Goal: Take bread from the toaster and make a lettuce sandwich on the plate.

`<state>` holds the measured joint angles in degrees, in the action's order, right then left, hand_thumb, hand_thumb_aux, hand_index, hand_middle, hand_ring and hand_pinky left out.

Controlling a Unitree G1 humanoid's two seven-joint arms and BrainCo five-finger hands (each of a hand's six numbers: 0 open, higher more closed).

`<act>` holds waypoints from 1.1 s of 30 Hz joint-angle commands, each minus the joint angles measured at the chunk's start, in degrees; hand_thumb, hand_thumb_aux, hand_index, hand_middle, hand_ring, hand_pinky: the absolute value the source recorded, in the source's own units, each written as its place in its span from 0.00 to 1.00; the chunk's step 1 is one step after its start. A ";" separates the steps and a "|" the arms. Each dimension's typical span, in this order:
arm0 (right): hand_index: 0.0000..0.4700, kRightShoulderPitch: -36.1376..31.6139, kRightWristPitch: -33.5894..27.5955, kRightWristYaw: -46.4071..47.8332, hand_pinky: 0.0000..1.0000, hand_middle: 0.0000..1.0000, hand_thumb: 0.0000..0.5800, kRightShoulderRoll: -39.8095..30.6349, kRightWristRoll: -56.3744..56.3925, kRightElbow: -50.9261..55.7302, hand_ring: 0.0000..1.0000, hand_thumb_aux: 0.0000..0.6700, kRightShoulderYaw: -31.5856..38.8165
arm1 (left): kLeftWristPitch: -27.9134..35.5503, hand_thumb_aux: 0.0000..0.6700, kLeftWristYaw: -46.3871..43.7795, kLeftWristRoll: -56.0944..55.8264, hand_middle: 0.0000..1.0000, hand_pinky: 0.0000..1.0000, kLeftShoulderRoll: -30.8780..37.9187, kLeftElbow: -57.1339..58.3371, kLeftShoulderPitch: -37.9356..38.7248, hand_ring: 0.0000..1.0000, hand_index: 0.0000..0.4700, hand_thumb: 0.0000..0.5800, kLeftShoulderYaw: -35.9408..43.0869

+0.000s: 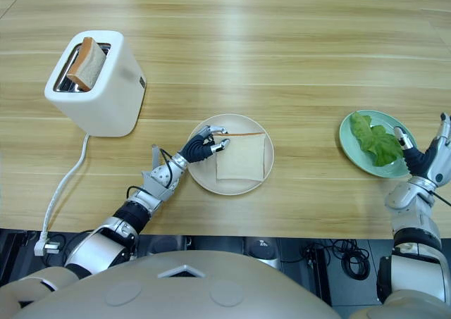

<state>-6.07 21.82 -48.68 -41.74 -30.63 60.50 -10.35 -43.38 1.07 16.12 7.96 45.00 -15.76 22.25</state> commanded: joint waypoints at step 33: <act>0.88 -14.86 -10.45 12.67 0.00 0.00 0.99 1.12 -2.77 14.38 0.00 0.90 21.86 | 6.33 0.00 10.90 15.76 0.90 0.90 11.64 -33.66 14.26 0.90 0.00 0.00 -6.44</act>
<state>-20.42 11.66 -36.22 -40.62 -33.39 74.21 10.74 -37.52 11.98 32.16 19.35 14.64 -2.49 16.92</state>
